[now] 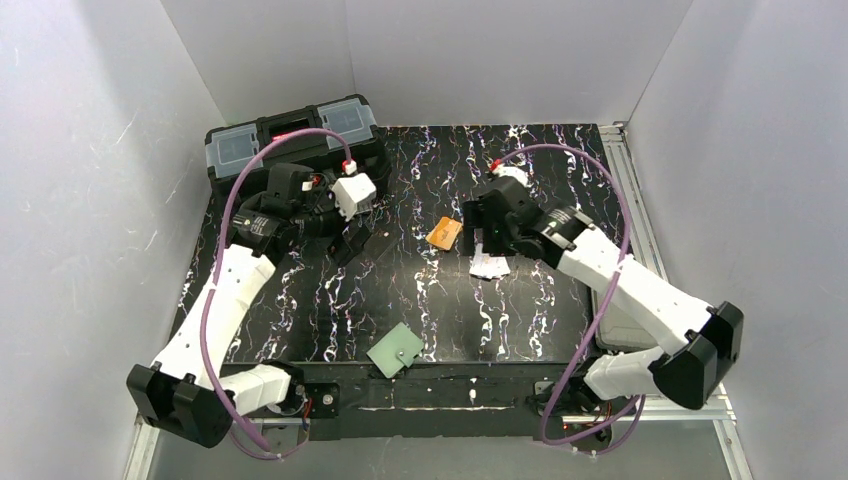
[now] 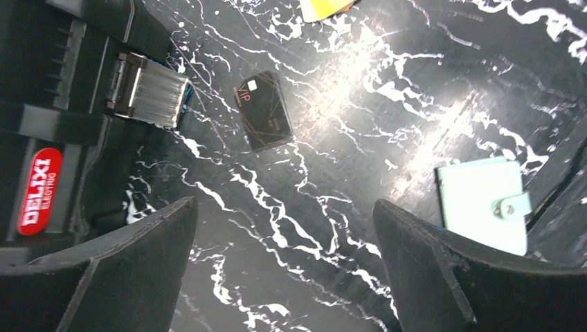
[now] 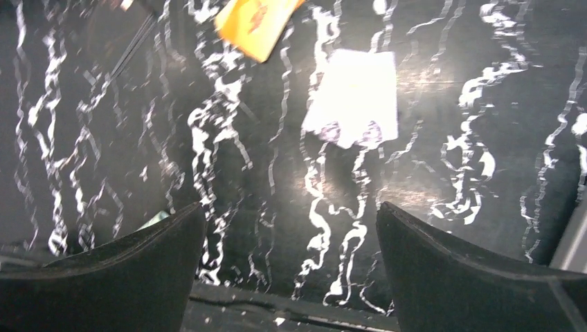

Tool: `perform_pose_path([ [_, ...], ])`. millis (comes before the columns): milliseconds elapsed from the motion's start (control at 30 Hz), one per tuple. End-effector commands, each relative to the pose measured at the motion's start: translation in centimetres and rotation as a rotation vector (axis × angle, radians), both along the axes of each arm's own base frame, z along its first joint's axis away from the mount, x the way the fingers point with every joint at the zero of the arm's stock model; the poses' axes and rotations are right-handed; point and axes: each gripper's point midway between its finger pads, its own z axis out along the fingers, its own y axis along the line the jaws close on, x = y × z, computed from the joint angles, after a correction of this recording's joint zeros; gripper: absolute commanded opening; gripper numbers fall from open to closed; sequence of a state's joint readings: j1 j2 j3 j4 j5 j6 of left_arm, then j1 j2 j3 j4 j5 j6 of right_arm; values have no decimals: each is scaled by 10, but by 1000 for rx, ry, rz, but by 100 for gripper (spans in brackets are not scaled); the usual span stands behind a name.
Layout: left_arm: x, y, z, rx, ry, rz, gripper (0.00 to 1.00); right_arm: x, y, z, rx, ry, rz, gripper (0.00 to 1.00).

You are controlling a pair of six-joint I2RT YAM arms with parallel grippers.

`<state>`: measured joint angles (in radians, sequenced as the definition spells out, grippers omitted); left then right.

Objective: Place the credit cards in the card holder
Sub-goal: Reset both arms

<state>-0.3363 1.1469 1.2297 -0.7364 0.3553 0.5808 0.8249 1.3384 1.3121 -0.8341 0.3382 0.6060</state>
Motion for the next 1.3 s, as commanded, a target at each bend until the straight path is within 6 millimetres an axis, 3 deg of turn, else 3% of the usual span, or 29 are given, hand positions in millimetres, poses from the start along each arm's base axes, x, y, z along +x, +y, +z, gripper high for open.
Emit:
perform_pose_path([
  [0, 4, -10, -4, -169, 79, 86, 98, 34, -43, 4, -13, -117, -120, 98],
  [100, 13, -2, -32, -188, 136, 152, 98, 57, -90, -6, -42, -198, -246, 98],
  [233, 28, 14, -63, -215, 160, 248, 98, 69, -158, -33, -126, -234, -431, 98],
  [367, 37, 30, -85, -250, 171, 315, 98, 70, -204, -52, -213, -253, -545, 99],
  [467, 44, 46, -100, -274, 171, 367, 98, 74, -225, -57, -235, -325, -596, 98],
  [600, 56, 69, -118, -335, 153, 451, 98, 82, -239, -58, -227, -449, -593, 98],
  [800, 75, 86, -143, -401, 64, 530, 98, 105, -251, -64, -239, -575, -585, 98],
  [1000, 98, 89, -150, -493, -81, 544, 98, 126, -262, -78, -261, -639, -622, 99],
  [1167, 99, 91, -167, -517, -67, 554, 98, 138, -264, -91, -261, -655, -601, 98],
  [1267, 99, 92, -166, -521, -85, 554, 98, 135, -262, -90, -243, -669, -597, 98],
])
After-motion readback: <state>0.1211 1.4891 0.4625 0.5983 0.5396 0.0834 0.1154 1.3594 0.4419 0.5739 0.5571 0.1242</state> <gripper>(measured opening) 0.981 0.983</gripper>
